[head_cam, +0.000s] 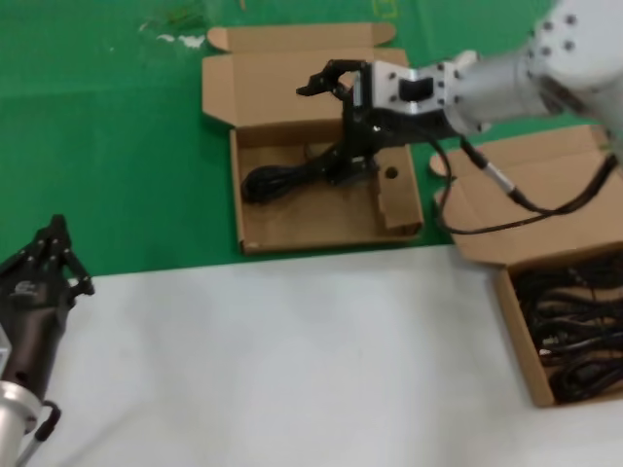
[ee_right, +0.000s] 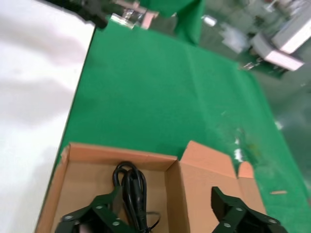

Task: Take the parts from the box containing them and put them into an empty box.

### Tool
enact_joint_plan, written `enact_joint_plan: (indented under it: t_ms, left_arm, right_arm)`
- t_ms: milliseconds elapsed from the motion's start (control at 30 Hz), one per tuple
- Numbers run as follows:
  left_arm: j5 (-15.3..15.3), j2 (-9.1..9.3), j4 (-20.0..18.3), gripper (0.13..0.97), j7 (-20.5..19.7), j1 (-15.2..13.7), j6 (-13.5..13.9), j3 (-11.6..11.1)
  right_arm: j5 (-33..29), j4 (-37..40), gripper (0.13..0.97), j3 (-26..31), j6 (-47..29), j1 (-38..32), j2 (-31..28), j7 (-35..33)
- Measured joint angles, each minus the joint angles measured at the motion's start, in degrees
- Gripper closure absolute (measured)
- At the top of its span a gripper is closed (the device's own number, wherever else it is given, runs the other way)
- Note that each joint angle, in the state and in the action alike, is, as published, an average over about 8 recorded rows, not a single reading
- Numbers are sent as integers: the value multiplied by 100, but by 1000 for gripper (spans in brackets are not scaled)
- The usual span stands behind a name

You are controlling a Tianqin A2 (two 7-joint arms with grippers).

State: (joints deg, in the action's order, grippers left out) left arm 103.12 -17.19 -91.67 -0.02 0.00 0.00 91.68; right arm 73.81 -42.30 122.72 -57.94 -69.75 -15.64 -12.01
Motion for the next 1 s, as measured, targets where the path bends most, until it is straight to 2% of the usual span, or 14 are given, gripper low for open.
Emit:
enact_joint_plan:
  t_ms: [100, 233, 533, 667, 767, 1000]
  left_arm:
    - [0, 0, 0, 957, 0, 0, 0, 0]
    - [0, 0, 0, 954, 0, 0, 0, 0]
    - [0, 0, 0, 913, 0, 0, 0, 0]
    - [0, 0, 0, 889, 0, 0, 0, 0]
    - [0, 0, 0, 889, 0, 0, 0, 0]
    - [0, 0, 0, 778, 0, 0, 0, 0]
  right_arm:
    - [132, -436, 484, -108, -27, 232, -214, 130]
    - [187, -610, 383, -156, -14, 341, -293, 183]
    - [367, -901, 232, -351, 363, 776, -289, 252]
    - [500, -1110, 232, -493, 645, 1098, -282, 301]
    - [606, -1276, 201, -607, 869, 1357, -276, 341]
    - [862, -1679, 146, -882, 1411, 1973, -263, 436]
